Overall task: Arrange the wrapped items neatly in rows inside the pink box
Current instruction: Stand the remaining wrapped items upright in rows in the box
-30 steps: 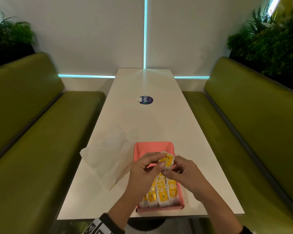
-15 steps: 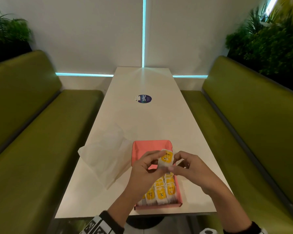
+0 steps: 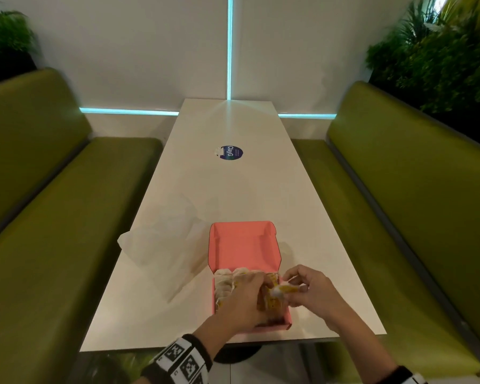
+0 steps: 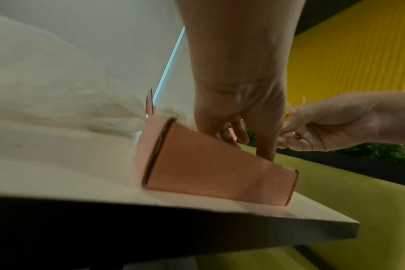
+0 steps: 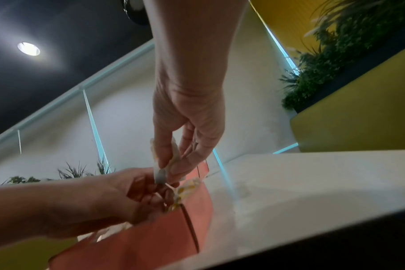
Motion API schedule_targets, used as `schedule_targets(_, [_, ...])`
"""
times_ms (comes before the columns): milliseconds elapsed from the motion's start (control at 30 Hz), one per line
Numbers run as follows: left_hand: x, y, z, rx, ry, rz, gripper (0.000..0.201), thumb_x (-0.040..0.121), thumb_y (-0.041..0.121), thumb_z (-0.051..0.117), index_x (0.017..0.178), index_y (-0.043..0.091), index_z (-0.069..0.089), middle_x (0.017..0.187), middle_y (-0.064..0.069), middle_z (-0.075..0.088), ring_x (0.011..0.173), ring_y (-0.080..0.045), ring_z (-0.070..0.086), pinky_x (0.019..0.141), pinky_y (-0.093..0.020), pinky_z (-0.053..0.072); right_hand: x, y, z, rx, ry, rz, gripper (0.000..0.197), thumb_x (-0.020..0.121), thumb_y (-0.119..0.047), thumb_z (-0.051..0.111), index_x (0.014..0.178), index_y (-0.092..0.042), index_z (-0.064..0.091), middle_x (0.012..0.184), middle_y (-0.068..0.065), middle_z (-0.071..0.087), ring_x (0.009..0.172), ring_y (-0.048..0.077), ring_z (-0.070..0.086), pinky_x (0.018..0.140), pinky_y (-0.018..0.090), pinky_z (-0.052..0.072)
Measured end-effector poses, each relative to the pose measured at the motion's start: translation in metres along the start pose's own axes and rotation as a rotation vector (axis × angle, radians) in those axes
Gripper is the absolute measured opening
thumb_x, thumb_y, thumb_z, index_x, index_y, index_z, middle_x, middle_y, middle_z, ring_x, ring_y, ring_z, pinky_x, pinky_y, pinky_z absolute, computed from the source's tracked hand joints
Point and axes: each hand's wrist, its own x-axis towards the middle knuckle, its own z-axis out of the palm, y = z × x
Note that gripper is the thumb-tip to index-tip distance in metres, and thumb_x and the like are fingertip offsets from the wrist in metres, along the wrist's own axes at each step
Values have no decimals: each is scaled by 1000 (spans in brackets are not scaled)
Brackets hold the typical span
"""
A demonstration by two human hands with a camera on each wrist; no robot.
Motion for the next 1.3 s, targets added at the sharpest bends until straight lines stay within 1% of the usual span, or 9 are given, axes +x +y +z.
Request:
schedule_targets(167, [6,-4,17,70,22,4,66,69,50,73,121,24,43,121,6,48,105,-6,41,85,-14,31,-3,19,15,-257,-50,-93,23,70,-19,81,81,-33,66,83,-4,67,67,8,58,65,14,49])
schedule_targets(267, [6,-4,19,92,34,13,63,71,44,73,121,24,41,125,5,45,109,-8,40,87,-13,29,-2,24,24,-392,-38,-139,7,79,-23,73,85,-26,71,87,-10,62,73,4,56,67,8,44])
schedule_targets(367, [5,-3,19,109,34,-2,61,75,35,72,125,23,39,129,4,43,114,-10,39,91,-17,33,-2,27,31,-537,24,-178,11,84,-26,68,94,-23,72,98,-13,52,84,6,54,75,14,47])
schedule_targets(500, [4,-5,20,99,26,9,62,73,27,75,122,24,38,127,6,42,111,-8,39,89,-15,32,-6,25,34,-749,-77,-209,22,92,-24,55,110,-26,67,113,-7,59,99,13,58,78,17,43])
schedule_targets(733, [5,-9,26,88,91,26,55,73,15,73,119,23,42,119,5,44,102,-5,36,83,-13,31,-3,26,28,-804,-152,-189,23,92,-24,54,109,-27,68,112,-3,67,101,16,60,90,27,50])
schedule_targets(833, [4,-10,27,90,96,13,55,73,15,73,119,23,43,119,4,45,107,-10,41,86,-15,34,0,27,24,-831,-217,-188,26,90,-22,53,110,-29,68,113,-2,67,102,18,60,92,31,50])
schedule_targets(967, [4,-10,27,128,110,10,55,75,16,71,122,24,42,122,5,43,110,-11,42,91,-18,37,1,24,28,-922,-283,-169,29,89,-23,50,113,-26,66,110,3,67,95,21,62,89,32,52])
schedule_targets(1100, [5,-11,29,171,116,52,58,74,20,70,123,22,40,122,3,43,104,-9,39,87,-15,33,0,20,32,-970,-307,-154,26,88,-25,55,112,-18,63,107,5,65,94,20,62,87,28,51])
schedule_targets(1300, [5,-8,28,193,105,29,64,73,27,74,126,21,38,125,2,41,111,-14,41,93,-19,35,1,18,34,-1021,-309,-157,27,85,-25,54,109,-18,64,106,7,66,95,24,60,88,34,50])
